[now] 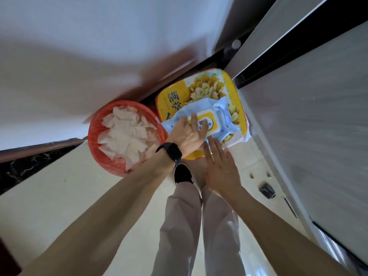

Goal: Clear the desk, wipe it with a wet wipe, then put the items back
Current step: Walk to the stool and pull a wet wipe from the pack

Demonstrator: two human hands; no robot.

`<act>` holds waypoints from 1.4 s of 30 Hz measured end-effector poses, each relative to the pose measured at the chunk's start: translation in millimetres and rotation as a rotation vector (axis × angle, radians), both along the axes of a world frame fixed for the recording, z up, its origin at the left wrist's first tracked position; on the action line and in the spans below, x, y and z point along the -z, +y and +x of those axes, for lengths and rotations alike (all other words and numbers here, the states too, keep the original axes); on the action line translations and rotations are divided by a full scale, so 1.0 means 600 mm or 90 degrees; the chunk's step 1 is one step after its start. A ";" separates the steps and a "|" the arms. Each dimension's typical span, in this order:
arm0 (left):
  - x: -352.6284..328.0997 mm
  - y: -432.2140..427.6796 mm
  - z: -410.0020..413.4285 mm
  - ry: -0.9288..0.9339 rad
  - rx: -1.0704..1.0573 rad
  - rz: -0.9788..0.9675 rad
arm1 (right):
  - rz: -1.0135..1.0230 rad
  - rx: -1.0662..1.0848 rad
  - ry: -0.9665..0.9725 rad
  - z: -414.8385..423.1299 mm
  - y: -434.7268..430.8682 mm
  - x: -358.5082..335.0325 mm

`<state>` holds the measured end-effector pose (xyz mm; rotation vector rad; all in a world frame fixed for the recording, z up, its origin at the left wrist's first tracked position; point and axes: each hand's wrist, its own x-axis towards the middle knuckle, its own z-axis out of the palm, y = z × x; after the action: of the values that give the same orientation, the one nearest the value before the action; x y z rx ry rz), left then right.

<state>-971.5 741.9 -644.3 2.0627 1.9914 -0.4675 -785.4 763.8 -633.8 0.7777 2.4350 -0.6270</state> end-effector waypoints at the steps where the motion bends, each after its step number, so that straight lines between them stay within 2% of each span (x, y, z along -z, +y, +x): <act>1: -0.009 0.007 -0.003 -0.009 0.003 0.003 | 0.002 -0.003 -0.003 -0.001 0.002 -0.003; 3: -0.035 0.020 -0.022 -0.052 -0.046 0.055 | 0.003 -0.017 -0.016 -0.002 0.005 -0.006; 5: -0.056 0.039 -0.060 -0.136 -0.179 0.043 | -0.007 -0.023 -0.016 -0.005 0.005 -0.007; 7: -0.054 0.042 -0.097 -0.131 -0.260 0.108 | -0.015 -0.005 0.008 -0.011 0.005 -0.005; 9: -0.041 0.023 -0.117 -0.080 -0.195 0.206 | 0.003 0.075 0.069 -0.028 0.008 -0.014; 11: -0.012 -0.011 -0.115 -0.066 -0.015 0.261 | -0.009 0.249 0.089 -0.055 0.022 -0.028; 12: -0.004 -0.025 -0.107 -0.097 0.009 0.221 | -0.026 0.339 0.086 -0.067 0.034 -0.030; 14: 0.009 -0.052 -0.082 -0.217 -0.114 0.104 | -0.044 0.457 0.110 -0.088 0.053 -0.031; 16: 0.017 -0.068 -0.060 -0.280 -0.231 0.072 | -0.032 0.491 0.147 -0.103 0.069 -0.024; 19: 0.027 -0.069 -0.049 -0.339 -0.318 0.077 | -0.069 0.505 0.124 -0.115 0.074 -0.011; 21: 0.017 -0.056 -0.053 -0.415 -0.409 0.055 | -0.090 0.473 0.177 -0.116 0.063 -0.013; 24: -0.006 -0.034 -0.059 -0.490 -0.565 0.037 | -0.071 0.243 0.258 -0.099 0.028 -0.017; 25: -0.012 -0.032 -0.059 -0.485 -0.573 0.034 | -0.059 0.162 0.259 -0.090 0.017 -0.013; 27: -0.011 -0.042 -0.055 -0.446 -0.488 0.020 | -0.044 0.063 0.260 -0.077 0.006 -0.005; 29: 0.001 -0.059 -0.048 -0.394 -0.384 -0.005 | -0.117 0.135 0.245 -0.074 0.011 -0.014; 31: 0.011 -0.069 -0.041 -0.369 -0.378 -0.036 | -0.168 0.270 0.239 -0.075 0.027 -0.021; 34: 0.011 -0.065 -0.030 -0.357 -0.388 -0.052 | -0.120 0.371 0.243 -0.092 0.071 -0.017; 42: -0.004 -0.059 -0.009 -0.303 -0.422 -0.075 | 0.084 0.044 0.101 -0.136 0.100 0.013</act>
<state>-976.6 706.7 -641.8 1.1800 2.1018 0.0405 -867.0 824.0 -641.4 0.8993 2.6255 -0.5776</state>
